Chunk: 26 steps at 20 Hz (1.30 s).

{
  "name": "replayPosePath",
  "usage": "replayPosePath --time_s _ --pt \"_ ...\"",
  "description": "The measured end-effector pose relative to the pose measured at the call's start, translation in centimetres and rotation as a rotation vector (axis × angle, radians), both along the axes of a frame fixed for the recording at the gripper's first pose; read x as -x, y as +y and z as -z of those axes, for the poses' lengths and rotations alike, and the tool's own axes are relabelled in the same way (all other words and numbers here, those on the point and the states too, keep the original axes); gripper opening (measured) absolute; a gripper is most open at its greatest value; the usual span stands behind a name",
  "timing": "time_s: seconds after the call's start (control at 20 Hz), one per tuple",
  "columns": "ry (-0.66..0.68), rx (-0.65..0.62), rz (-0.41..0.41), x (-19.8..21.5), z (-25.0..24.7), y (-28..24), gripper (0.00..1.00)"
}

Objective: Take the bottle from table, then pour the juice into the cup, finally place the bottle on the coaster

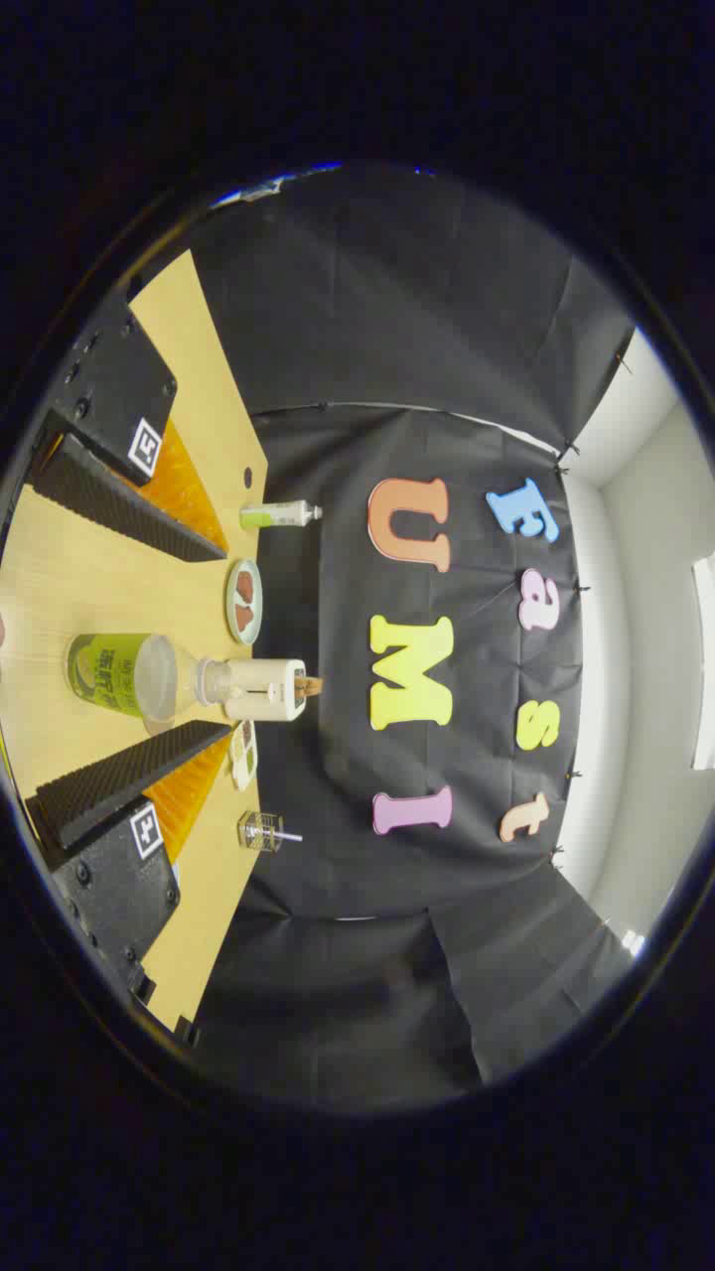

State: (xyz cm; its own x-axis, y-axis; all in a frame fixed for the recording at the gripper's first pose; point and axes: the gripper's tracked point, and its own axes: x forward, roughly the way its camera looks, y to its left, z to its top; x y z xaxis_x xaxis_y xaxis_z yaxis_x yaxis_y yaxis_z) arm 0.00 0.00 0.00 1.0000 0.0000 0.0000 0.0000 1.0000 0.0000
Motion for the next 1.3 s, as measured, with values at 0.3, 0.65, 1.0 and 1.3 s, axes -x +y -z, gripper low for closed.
replayPosePath --time_s 0.3,0.65,1.0,1.3 --pt "-0.014 -0.006 0.037 0.4 -0.3 -0.8 1.0" --pt "-0.012 -0.007 0.053 0.6 -0.2 -1.6 1.0" --pt "-0.022 0.015 0.049 0.6 -0.3 -1.7 1.0" --pt "0.002 0.004 0.042 -0.1 1.4 -2.6 1.0"
